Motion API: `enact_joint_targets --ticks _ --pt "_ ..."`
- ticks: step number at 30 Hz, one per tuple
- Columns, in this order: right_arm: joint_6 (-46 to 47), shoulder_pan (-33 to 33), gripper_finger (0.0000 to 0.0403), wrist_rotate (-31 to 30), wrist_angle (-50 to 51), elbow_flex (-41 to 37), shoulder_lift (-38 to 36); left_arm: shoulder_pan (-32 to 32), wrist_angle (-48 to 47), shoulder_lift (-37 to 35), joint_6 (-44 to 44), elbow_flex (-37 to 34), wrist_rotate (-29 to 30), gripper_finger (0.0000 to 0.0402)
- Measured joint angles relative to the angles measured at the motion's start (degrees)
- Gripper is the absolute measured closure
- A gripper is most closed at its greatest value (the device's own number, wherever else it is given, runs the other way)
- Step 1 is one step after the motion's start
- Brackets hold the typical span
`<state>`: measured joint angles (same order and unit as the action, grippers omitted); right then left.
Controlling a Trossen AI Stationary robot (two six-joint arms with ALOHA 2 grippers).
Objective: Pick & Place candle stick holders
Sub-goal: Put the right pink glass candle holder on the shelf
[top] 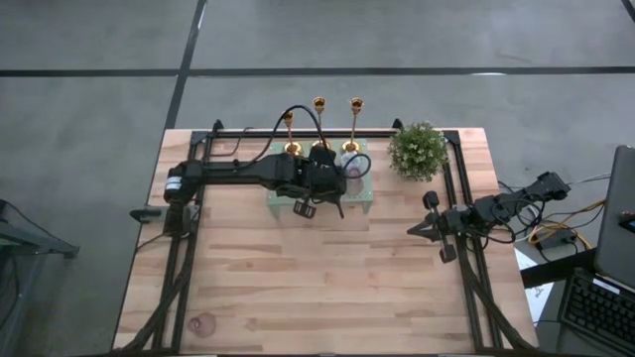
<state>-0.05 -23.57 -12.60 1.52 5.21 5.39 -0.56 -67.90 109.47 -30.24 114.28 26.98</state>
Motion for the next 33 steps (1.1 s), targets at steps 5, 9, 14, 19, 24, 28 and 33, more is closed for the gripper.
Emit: enact_joint_targets --ticks 5,9,14,19,24,28,33 --pt "0.0 0.0 0.0394 0.0 0.0 0.0 0.0 0.0 0.0 0.0 0.0 0.0 0.0 0.0354" --pt "-0.1 0.0 0.0394 0.0 0.0 0.0 0.0 0.0 0.0 0.0 0.0 0.1 -0.1 0.0354" --pt "0.0 0.0 0.0394 0.0 0.0 0.0 0.0 -0.1 -0.1 0.0 0.0 0.1 -0.1 0.0353" --pt "0.0 0.0 0.0394 0.0 0.0 0.0 0.0 -0.1 -0.1 0.0 0.0 0.2 -0.1 0.0353" --pt "0.0 0.0 0.0394 0.0 0.0 0.0 0.0 -0.1 -0.4 0.0 0.0 0.5 -0.3 0.0353" --pt "-0.1 0.0 0.0394 0.0 0.0 0.0 0.0 -0.1 -0.4 0.0 0.0 0.9 -0.3 0.0353" --pt "-0.1 0.0 0.0394 0.0 0.0 0.0 0.0 -0.1 -1.6 0.0 0.3 1.7 -0.3 0.0353"
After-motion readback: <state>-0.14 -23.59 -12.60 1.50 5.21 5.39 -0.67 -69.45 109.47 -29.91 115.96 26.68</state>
